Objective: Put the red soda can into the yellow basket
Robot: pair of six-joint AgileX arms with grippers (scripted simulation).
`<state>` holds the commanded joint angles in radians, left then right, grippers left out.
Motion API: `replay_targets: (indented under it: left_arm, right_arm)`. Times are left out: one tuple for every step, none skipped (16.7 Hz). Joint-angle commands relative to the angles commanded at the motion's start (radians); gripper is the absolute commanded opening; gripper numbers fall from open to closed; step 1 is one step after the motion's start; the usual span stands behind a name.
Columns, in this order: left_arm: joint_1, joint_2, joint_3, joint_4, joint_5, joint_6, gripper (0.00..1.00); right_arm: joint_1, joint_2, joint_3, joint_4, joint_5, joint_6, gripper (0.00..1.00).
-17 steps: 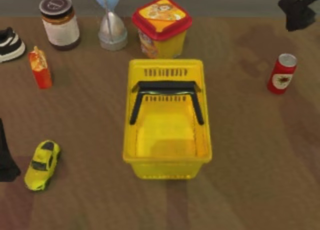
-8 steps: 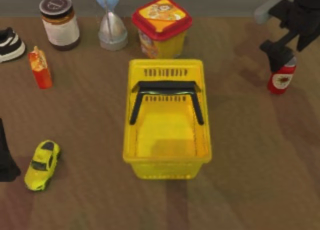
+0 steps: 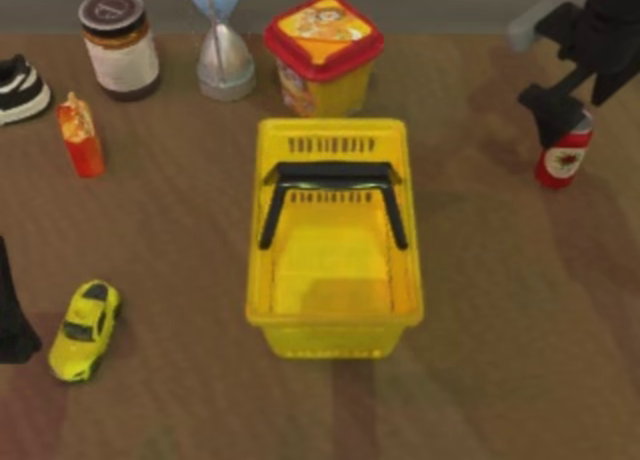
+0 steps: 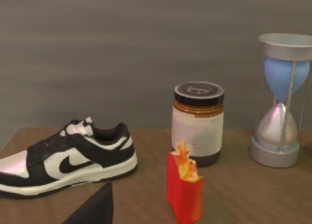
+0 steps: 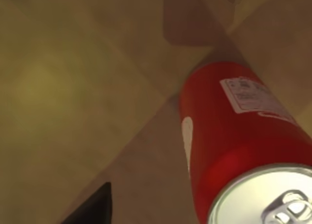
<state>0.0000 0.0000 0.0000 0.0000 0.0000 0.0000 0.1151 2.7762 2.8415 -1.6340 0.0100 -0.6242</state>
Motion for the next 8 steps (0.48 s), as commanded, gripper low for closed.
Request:
replay_targets:
  left_arm:
    - [0.0, 0.0, 0.0, 0.0, 0.0, 0.0, 1.0]
    - [0.0, 0.0, 0.0, 0.0, 0.0, 0.0, 1.0]
    - [0.0, 0.0, 0.0, 0.0, 0.0, 0.0, 1.0]
    - [0.0, 0.0, 0.0, 0.0, 0.0, 0.0, 1.0]
    - [0.0, 0.0, 0.0, 0.0, 0.0, 0.0, 1.0]
    - [0.0, 0.0, 0.0, 0.0, 0.0, 0.0, 1.0]
    - [0.0, 0.0, 0.0, 0.0, 0.0, 0.0, 1.0]
    - [0.0, 0.0, 0.0, 0.0, 0.0, 0.0, 1.0]
  right_arm:
    - [0.001, -0.008, -0.024, 0.019, 0.0, 0.0, 1.0]
    - [0.002, -0.019, -0.058, 0.044, 0.0, -0.001, 1.0]
    - [0.003, -0.032, -0.104, 0.076, 0.0, -0.001, 1.0]
    - [0.004, -0.047, -0.158, 0.112, 0.0, -0.001, 1.0]
    - [0.004, -0.063, -0.217, 0.15, 0.0, 0.0, 1.0]
    - [0.004, -0.078, -0.274, 0.188, -0.001, 0.001, 1.0]
    - [0.004, -0.091, -0.323, 0.223, -0.001, 0.001, 1.0]
    - [0.005, -0.101, -0.362, 0.253, -0.001, 0.001, 1.0]
